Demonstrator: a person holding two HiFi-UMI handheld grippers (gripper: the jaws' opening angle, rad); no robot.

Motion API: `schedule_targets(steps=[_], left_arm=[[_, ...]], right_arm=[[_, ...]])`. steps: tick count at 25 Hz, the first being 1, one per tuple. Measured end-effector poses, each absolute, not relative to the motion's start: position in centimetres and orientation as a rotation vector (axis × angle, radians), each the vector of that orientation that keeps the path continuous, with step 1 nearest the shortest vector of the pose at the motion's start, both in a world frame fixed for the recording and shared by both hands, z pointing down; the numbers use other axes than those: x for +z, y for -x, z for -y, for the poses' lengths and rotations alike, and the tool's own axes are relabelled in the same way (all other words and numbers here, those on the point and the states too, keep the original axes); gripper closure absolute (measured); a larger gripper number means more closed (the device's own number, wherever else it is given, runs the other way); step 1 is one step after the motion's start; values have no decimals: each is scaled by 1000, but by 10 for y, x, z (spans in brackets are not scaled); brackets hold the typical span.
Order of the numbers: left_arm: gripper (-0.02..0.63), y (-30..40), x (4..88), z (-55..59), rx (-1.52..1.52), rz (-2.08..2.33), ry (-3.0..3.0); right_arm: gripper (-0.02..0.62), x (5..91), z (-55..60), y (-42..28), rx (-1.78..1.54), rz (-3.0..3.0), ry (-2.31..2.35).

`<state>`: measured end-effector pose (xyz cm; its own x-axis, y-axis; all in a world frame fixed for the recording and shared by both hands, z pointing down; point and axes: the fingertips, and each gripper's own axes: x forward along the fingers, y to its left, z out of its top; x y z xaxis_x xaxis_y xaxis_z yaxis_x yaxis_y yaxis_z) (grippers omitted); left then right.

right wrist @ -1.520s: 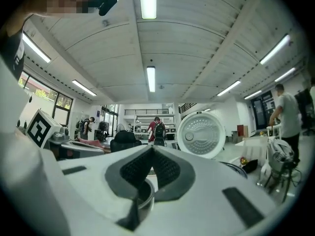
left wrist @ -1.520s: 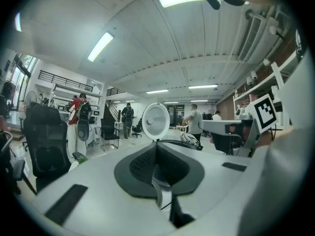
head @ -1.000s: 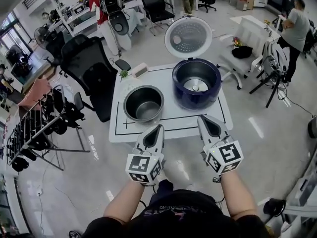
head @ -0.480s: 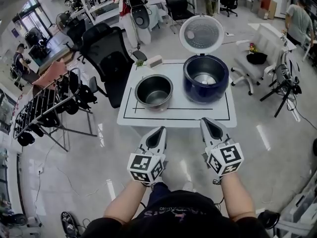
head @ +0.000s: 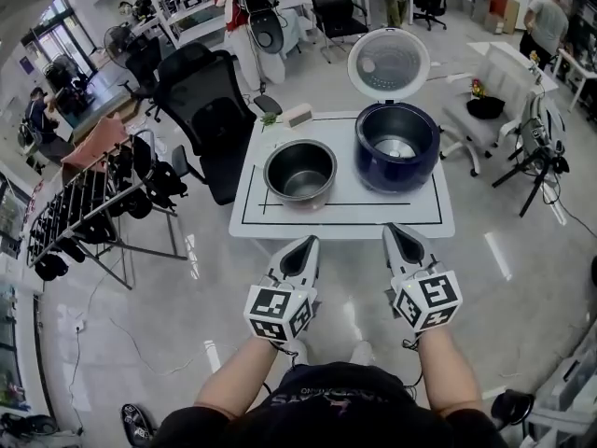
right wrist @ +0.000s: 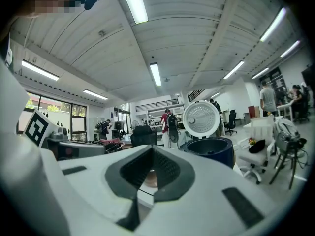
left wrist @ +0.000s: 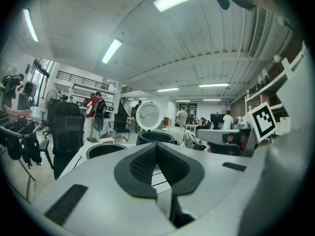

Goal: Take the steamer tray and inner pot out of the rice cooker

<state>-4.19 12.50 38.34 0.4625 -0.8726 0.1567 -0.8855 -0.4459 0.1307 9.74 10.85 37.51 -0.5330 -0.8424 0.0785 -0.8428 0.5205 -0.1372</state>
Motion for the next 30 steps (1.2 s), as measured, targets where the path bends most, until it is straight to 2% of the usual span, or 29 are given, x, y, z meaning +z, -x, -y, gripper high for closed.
schedule_targets(steps=[10, 30], left_arm=[[603, 72, 378, -118, 105, 1438, -2586], [603, 78, 378, -110, 83, 1376, -2601]], right_arm=[[594, 372, -114, -65, 241, 2691, -1625], [594, 370, -112, -60, 241, 2643, -1694]])
